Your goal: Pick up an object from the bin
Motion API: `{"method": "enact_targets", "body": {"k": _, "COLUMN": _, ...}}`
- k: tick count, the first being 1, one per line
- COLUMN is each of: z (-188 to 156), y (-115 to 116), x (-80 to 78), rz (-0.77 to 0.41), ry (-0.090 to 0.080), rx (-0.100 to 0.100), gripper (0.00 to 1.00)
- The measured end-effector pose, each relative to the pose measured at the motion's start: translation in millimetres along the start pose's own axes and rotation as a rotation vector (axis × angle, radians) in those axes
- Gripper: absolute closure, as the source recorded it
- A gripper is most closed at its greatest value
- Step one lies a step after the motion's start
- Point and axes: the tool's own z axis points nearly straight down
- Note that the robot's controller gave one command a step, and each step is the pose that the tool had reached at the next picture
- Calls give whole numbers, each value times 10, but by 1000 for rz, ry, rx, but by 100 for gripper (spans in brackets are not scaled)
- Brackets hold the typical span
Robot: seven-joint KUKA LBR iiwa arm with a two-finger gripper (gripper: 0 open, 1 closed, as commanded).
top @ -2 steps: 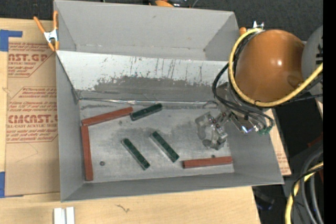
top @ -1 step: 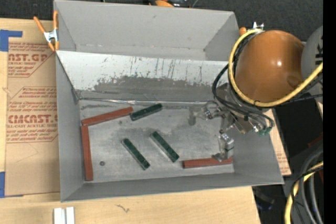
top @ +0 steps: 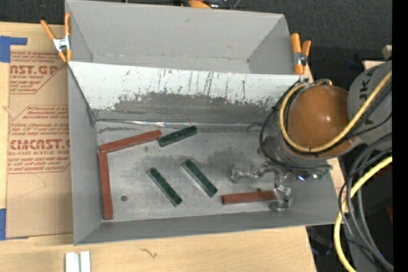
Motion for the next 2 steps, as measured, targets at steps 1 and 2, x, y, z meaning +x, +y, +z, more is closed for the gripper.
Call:
{"method": "enact_targets", "body": {"k": 1, "z": -30, "y": -15, "x": -20, "rz": 1, "ry": -5, "rx": 6, "gripper": 100}}
{"method": "enact_targets", "body": {"k": 2, "z": -1940, "y": 281, "x": -141, "rz": -98, "ry": -7, "rx": 12, "gripper": 100}}
